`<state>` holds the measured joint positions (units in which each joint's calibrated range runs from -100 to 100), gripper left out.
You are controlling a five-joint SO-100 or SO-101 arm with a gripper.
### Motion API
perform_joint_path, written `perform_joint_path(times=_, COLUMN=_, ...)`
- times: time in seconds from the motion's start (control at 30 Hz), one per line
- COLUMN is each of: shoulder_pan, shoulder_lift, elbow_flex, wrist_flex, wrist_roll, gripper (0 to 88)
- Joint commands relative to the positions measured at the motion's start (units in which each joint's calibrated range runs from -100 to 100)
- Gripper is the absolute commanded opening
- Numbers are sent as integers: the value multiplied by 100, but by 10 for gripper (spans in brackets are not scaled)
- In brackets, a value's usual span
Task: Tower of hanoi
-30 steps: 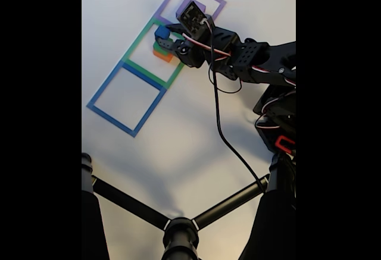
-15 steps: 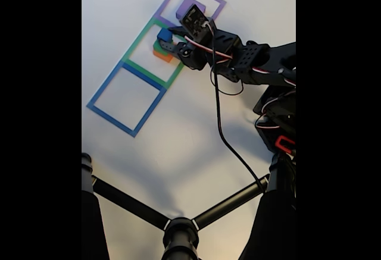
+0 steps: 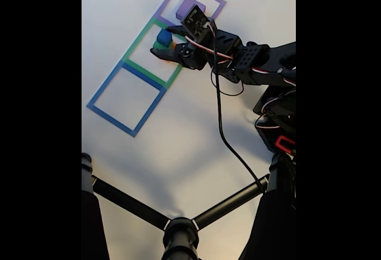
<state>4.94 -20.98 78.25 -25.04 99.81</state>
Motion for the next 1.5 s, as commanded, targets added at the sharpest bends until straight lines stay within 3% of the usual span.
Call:
perform_joint_path(times=0.0, shoulder_pan=-41, shoulder_lift=-643, elbow_flex=-360, wrist_flex=541, wrist_roll=19, gripper=246)
perform_joint_path(times=0.23, shoulder_pan=59, shoulder_lift=-1757, elbow_flex=-2295, wrist_flex=3989, wrist_roll=19, gripper=242)
perform_joint_path(times=0.53, shoulder_pan=653, shoulder_lift=-1933, elbow_flex=-6166, wrist_flex=8797, wrist_roll=19, gripper=12)
perform_joint_path(times=0.67, shoulder_pan=1355, shoulder_lift=-1885, elbow_flex=-7529, wrist_flex=10731, wrist_roll=19, gripper=8)
perform_joint_path(times=0.8, shoulder_pan=2033, shoulder_lift=-1925, elbow_flex=-8356, wrist_flex=11921, wrist_roll=19, gripper=8)
perform_joint_path(times=0.93, shoulder_pan=2384, shoulder_lift=-1845, elbow_flex=-9029, wrist_flex=12480, wrist_roll=19, gripper=8)
perform_joint_path(times=1.2, shoulder_pan=2803, shoulder_lift=-1821, elbow_flex=-8883, wrist_flex=12472, wrist_roll=19, gripper=22)
perform_joint_path(times=1.47, shoulder_pan=3124, shoulder_lift=-2061, elbow_flex=-7429, wrist_flex=11484, wrist_roll=19, gripper=12)
